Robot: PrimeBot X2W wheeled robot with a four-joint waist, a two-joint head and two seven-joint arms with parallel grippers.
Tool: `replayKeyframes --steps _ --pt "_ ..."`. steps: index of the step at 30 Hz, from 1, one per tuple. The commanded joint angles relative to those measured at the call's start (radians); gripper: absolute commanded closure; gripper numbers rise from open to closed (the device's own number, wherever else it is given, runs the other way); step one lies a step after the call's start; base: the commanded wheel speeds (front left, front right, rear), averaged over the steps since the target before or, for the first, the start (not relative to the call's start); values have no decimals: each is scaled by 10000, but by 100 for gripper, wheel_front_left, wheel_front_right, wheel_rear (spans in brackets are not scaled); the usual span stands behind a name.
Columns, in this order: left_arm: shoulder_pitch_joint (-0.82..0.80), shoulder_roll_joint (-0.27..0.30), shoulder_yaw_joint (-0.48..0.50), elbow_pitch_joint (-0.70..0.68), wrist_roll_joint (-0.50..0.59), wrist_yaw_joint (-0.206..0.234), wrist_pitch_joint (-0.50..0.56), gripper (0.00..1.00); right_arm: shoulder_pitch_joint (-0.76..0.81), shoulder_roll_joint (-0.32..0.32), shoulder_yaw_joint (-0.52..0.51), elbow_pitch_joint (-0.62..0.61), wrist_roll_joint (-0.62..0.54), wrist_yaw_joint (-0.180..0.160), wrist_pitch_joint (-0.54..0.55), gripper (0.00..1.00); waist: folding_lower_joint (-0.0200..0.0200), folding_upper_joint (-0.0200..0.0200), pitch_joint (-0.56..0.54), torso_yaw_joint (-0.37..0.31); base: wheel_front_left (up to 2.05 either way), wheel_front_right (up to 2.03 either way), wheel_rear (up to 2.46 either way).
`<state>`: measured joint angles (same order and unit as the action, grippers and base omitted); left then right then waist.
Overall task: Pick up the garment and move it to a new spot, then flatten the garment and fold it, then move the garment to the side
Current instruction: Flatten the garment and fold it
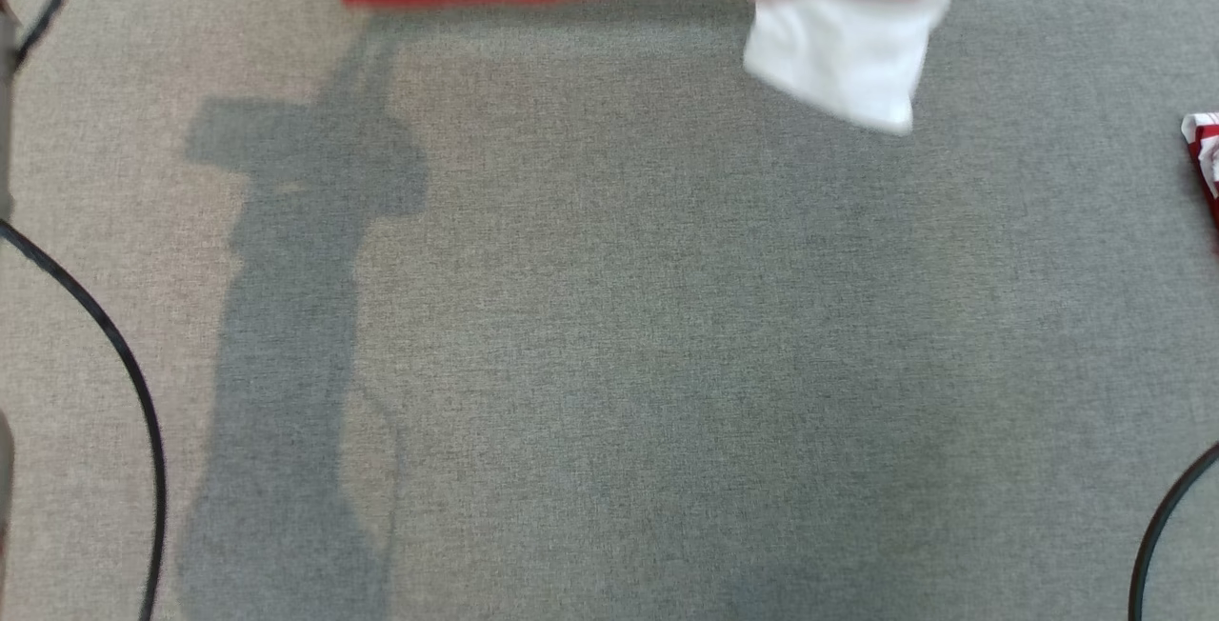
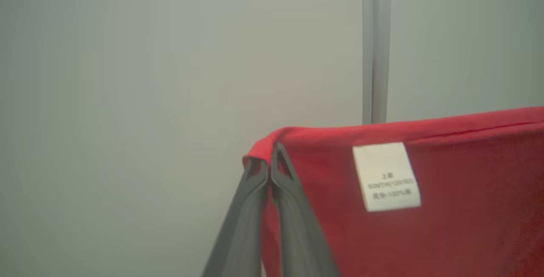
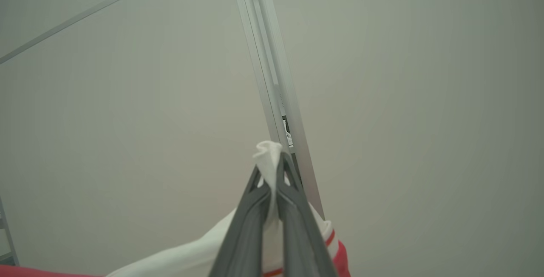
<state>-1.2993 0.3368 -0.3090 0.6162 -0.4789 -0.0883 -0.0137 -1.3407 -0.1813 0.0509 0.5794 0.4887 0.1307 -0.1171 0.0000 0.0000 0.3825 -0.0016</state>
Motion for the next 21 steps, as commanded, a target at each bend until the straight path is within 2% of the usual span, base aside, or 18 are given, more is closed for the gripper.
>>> replayKeyframes --steps 1,6,10,16,21 --pt "-574 -14 -43 677 107 -68 -159 100 -498 -13 15 741 101 1 -404 100 0 0 3 -34 0 0 0" --pt "-1663 -144 -109 2496 159 -142 -565 100 -1673 256 421 2599 211 1 -1081 100 0 0 130 -107 0 0 0" --pt "-1976 -276 -163 3402 -17 -260 -973 100 -2054 157 914 3391 351 -1 -1284 100 0 0 334 -73 0 0 0" --pt "-1334 -487 -424 4115 -374 -413 -1366 100 -1498 -86 1595 3797 833 -1 -1394 100 0 0 572 27 0 0 0" --pt "95 -625 -816 3760 -1104 -412 -1966 100 160 -514 2357 2981 1812 1 -1459 100 0 0 638 169 0 0 0"
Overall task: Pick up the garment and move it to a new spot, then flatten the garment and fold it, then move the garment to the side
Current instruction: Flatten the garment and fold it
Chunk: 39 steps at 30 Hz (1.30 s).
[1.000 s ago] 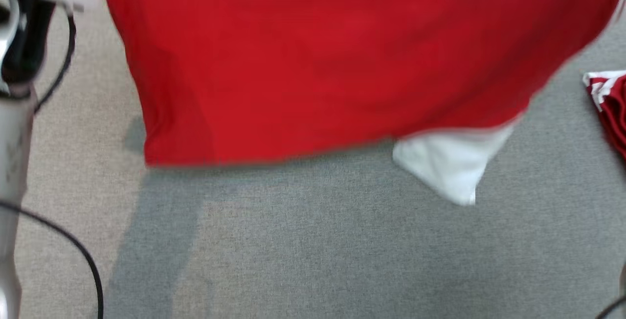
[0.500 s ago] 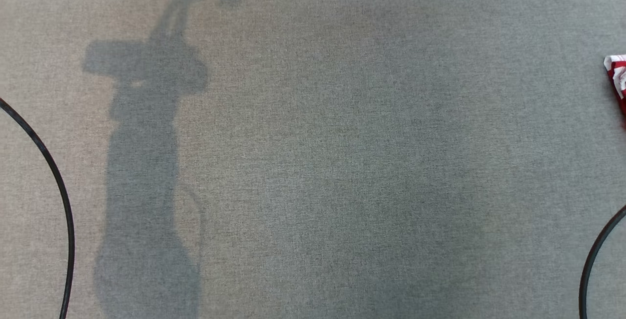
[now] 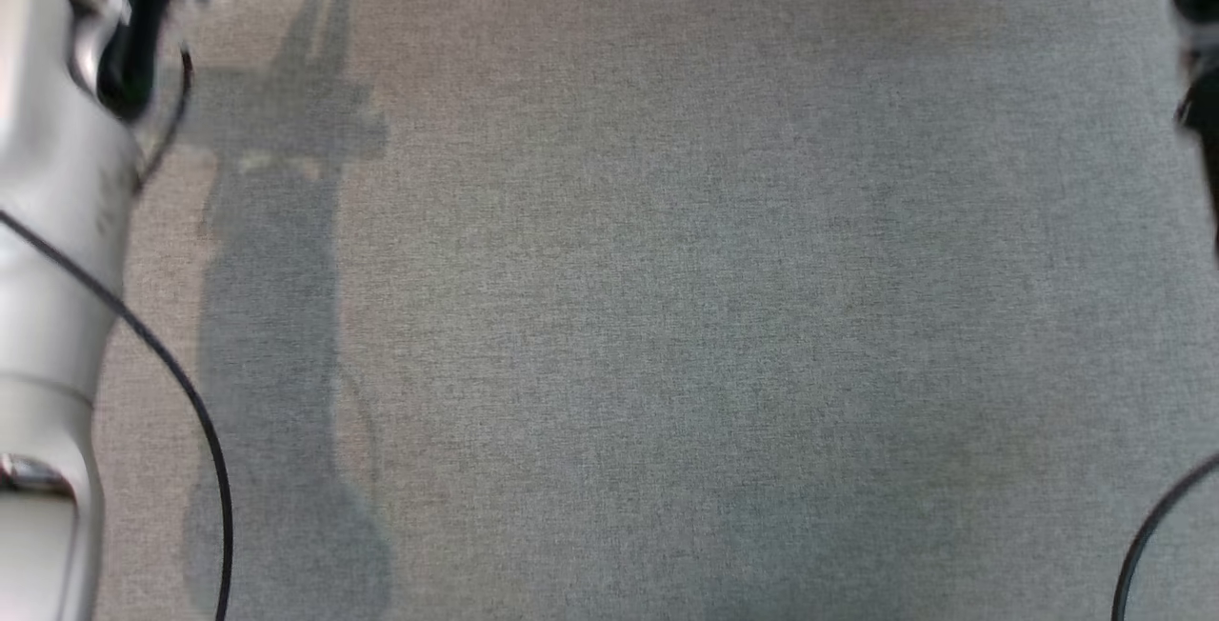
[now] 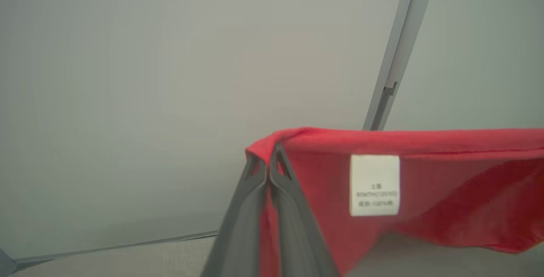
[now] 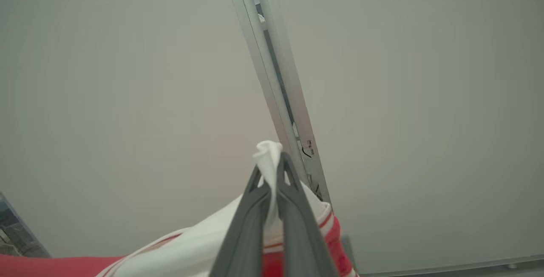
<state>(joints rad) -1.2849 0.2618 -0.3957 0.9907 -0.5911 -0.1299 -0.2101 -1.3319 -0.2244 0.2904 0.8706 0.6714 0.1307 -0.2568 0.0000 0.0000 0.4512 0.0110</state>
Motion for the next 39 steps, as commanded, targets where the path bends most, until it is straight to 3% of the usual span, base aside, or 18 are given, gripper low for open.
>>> replayKeyframes --steps 1,9,15,18,26,32,39 --pt "397 190 -69 -73 -9 3 -88 100 579 -200 51 -207 279 -1 -76 100 0 0 -100 75 0 0 0" --pt "4458 438 3 -1861 -481 143 -528 100 5620 -787 724 -2775 2023 1 -99 100 0 0 -914 158 0 0 0" --pt "7635 856 338 -4045 -602 799 -548 100 9038 -845 541 -4116 2659 1 -87 100 0 0 -1579 104 0 0 0" --pt "9146 1073 361 -5244 -667 1304 -400 100 10392 -858 345 -4679 2730 1 90 100 0 0 -1937 25 0 0 0" --pt "13027 1931 545 -9392 -871 3398 1147 100 13578 -543 -1118 -6569 1964 -1 1578 100 0 0 -2732 -46 0 0 0" --pt "14681 2362 482 -11400 -973 4416 2250 100 15389 141 -2161 -8206 1097 -1 3406 100 0 0 -3045 6 0 0 0" --pt "15786 2864 592 -12771 -942 5222 3030 100 16676 1034 -3504 -9708 348 -1 5124 100 0 0 -3206 15 0 0 0"
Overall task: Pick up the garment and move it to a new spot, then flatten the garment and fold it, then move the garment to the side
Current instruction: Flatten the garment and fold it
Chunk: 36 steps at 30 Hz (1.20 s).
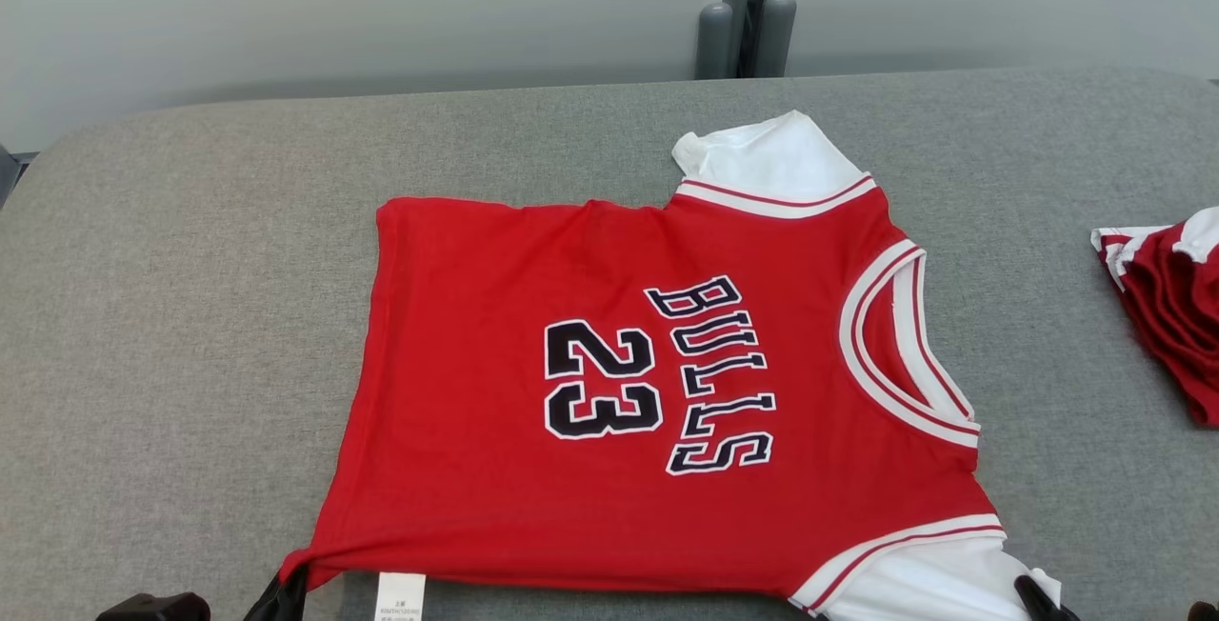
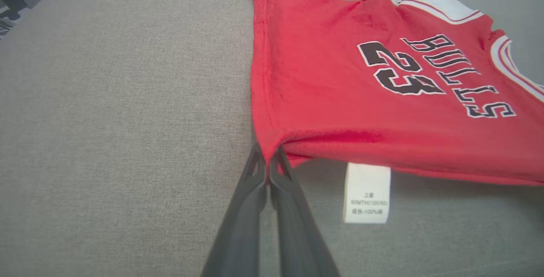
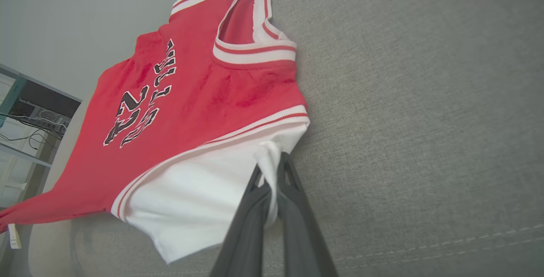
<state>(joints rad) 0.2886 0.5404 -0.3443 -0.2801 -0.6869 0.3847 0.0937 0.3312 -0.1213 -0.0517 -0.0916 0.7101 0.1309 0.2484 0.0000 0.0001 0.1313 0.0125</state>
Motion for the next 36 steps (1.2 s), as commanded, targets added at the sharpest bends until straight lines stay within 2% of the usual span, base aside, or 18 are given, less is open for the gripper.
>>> replayKeyframes --steps 1,8,16,26,34,35,36 --pt "141 122 93 -239 -13 157 97 100 168 128 -291 -314 -172 -3 283 100 0 -1 -15 -5 0 0 0" --pt "186 434 87 -947 6 348 596 100 264 600 -1059 -1341 -687 -3 1565 100 0 -1 69 -13 0 0 0" --pt "-836 691 123 -780 -61 -62 985 100 -1306 680 -1084 -1744 -1106 -1 2539 100 0 -1 677 -107 0 0 0" --pt "-2707 512 -35 534 -196 -970 986 100 -4158 629 -511 -331 -1506 -1 2834 100 0 -1 2010 -168 0 0 0" --pt "-3626 115 -224 1734 -231 -1555 534 100 -5316 627 -490 869 -1279 -1 1984 100 0 -1 2560 -202 0 0 0" --pt "-3702 80 -236 1846 -230 -1610 483 97 -5386 634 -420 976 -1229 -1 1876 100 0 -1 2580 -210 0 0 0" --pt "-3743 48 -247 1946 -231 -1645 439 58 -5427 629 -363 1061 -1189 -1 1748 88 0 -1 2590 -222 0 0 0"
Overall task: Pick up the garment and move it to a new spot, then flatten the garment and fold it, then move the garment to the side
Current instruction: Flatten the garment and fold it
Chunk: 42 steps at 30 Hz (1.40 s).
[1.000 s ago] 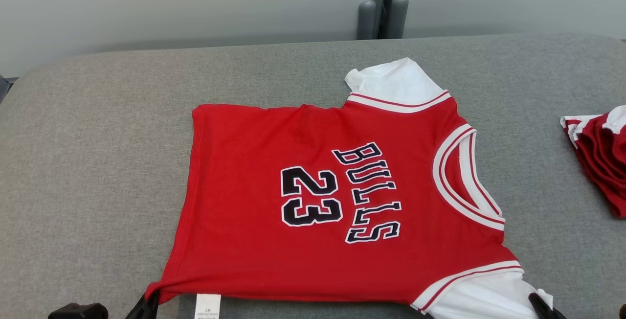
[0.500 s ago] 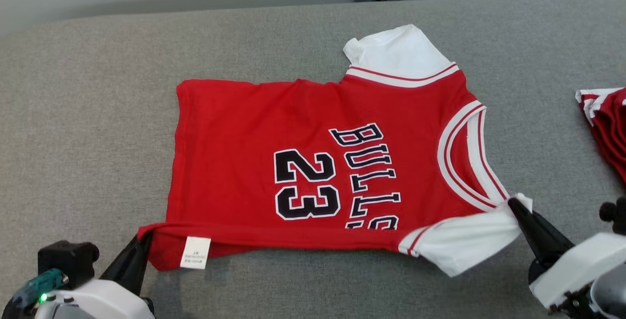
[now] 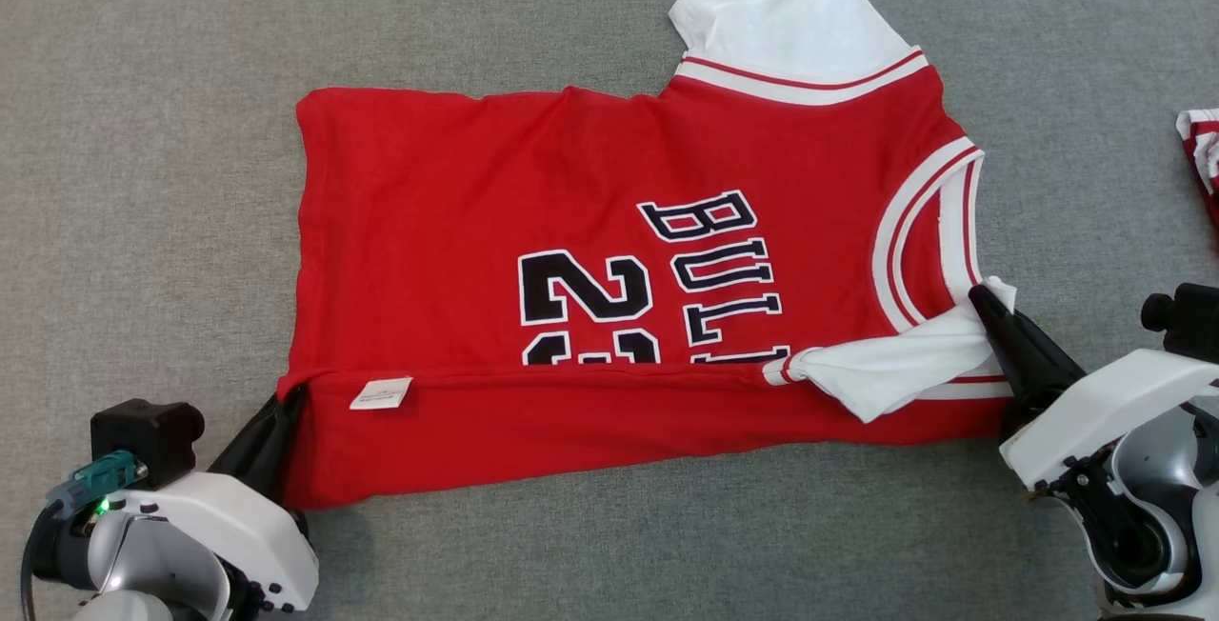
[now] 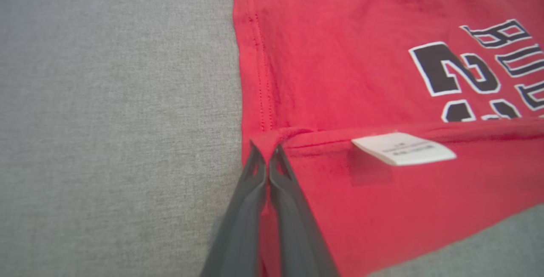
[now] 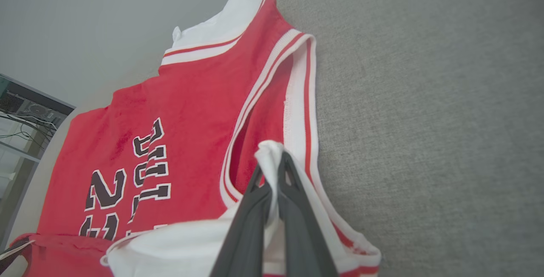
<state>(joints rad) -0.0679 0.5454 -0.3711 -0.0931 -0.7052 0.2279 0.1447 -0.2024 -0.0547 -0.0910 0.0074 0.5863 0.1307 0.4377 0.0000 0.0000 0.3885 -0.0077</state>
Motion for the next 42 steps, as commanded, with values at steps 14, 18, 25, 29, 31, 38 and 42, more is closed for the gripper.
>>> replayKeyframes --steps 14,18,25,29,31,38,42 --pt "-114 -894 765 125 -133 93 -2209 0 193 -511 445 -369 -320 1 -2981 0 0 0 -370 32 0 0 0" --pt "-304 -1116 949 139 151 88 -3218 0 330 -590 560 -783 -1005 1 -4186 0 0 0 -672 49 0 0 0" --pt "-387 -1130 1088 86 1257 246 -3965 0 786 -832 1115 -1008 -2393 -1 -5673 0 0 0 -1154 26 0 0 0" --pt "-266 -1193 1223 154 1749 262 -4064 0 1104 -726 1125 -719 -2725 1 -6007 0 0 0 -1356 71 0 0 0" --pt "-197 -1272 1305 256 1838 184 -4089 0 1175 -712 1112 -612 -2840 1 -6109 0 0 0 -1417 86 0 0 0" --pt "-20 -1494 1559 467 2092 -146 -4092 0 1211 -622 1154 -417 -2914 1 -6191 0 0 0 -1495 104 0 0 0" --pt "56 -1598 1492 690 2193 -270 -4095 0 1154 -653 1166 -347 -2913 1 -6116 0 0 0 -1457 145 0 0 0"
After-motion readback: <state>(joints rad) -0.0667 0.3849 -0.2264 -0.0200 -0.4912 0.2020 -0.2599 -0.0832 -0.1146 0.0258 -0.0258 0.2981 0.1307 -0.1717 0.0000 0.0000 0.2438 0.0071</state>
